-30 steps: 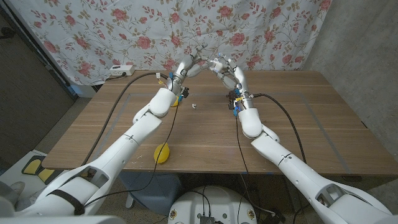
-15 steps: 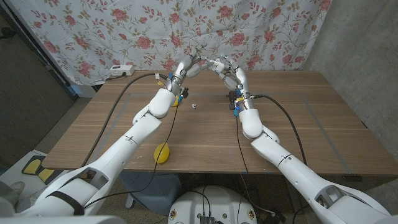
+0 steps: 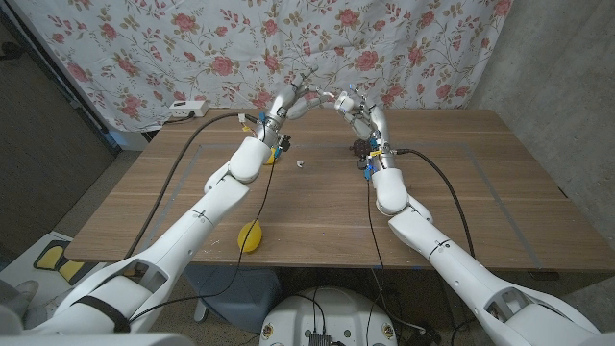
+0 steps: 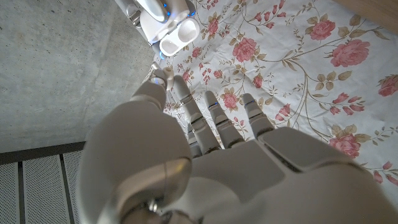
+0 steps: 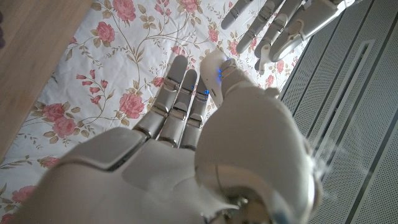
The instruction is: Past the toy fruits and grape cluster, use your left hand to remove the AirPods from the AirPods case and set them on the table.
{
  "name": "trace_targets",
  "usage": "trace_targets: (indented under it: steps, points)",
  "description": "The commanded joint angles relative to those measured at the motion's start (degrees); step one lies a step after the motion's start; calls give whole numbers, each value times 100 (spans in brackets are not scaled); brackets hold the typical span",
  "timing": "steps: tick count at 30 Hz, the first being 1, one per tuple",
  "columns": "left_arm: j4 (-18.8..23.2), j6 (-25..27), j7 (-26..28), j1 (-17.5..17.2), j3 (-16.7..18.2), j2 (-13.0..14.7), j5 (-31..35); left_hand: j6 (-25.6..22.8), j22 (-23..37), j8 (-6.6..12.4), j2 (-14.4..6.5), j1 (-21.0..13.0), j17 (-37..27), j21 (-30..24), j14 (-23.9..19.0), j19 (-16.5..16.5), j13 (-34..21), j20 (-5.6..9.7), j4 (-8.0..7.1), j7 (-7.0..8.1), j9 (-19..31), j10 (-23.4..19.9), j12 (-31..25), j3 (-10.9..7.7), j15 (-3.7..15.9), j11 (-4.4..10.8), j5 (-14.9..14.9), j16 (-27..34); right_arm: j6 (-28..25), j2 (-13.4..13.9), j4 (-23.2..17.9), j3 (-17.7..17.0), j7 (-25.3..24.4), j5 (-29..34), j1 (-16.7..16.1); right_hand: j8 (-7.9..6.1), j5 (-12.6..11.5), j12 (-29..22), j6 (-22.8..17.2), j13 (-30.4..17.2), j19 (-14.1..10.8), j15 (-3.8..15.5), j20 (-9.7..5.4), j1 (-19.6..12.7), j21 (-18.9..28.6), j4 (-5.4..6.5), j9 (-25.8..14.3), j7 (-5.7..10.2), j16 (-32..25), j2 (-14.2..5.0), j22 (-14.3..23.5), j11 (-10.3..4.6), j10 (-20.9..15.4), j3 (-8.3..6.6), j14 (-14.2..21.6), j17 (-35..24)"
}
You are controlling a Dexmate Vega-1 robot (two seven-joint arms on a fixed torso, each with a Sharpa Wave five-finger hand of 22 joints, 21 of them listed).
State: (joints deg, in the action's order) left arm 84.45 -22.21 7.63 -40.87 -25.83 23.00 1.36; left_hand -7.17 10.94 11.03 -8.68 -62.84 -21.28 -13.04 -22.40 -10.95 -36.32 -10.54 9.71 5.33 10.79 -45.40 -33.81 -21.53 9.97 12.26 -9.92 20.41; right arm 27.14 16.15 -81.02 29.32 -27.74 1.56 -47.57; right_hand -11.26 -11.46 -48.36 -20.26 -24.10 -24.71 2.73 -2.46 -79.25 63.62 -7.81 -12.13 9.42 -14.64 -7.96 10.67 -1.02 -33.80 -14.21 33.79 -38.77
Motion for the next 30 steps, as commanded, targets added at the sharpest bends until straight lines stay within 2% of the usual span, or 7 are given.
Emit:
trace_targets:
  steps: [1,21,24,30]
  points:
    - [-107,-64,15,61,31,3,21,13,19,-23,-9,-70,-31,-38,-39,-35,-42,34,-5,22,30,16,-45,15,74,32,-24,45,116,-117,124,-106,5,-224,-31,-24,-29,-360,-50,-116,38,1085,-1003,-103,41,-14,-7,-30,22,-172,3,-554,-504,9,-10,5]
    - [-220,-6,-151,120,68,9,-358,24,23,-25,1,-134,-114,-40,-42,-36,-122,40,-10,21,32,41,-123,59,96,34,-25,95,333,-357,336,-264,162,-619,11,-27,-37,-383,-64,-106,53,1086,-1003,-116,101,-28,-7,-43,-5,-171,5,-530,-528,9,33,-4]
    - [-271,-111,-116,152,48,17,-292,24,24,-25,4,-142,-124,-42,-46,-40,-131,41,-9,15,32,44,-131,65,92,34,-26,102,363,-394,364,-284,228,-714,27,-25,-38,-383,-61,-103,54,1085,-1002,-114,106,-27,-7,-48,-5,-170,5,-541,-530,10,34,-4]
    - [-256,9,-124,161,48,84,-269,42,25,-31,-1,-159,-146,-44,-43,-44,-151,38,-13,15,33,55,-149,74,98,35,-27,114,387,-441,409,-347,190,-718,40,-24,-39,-391,-59,-109,61,1085,-1002,-114,121,-29,-7,-53,-4,-169,4,-531,-525,11,30,-3]
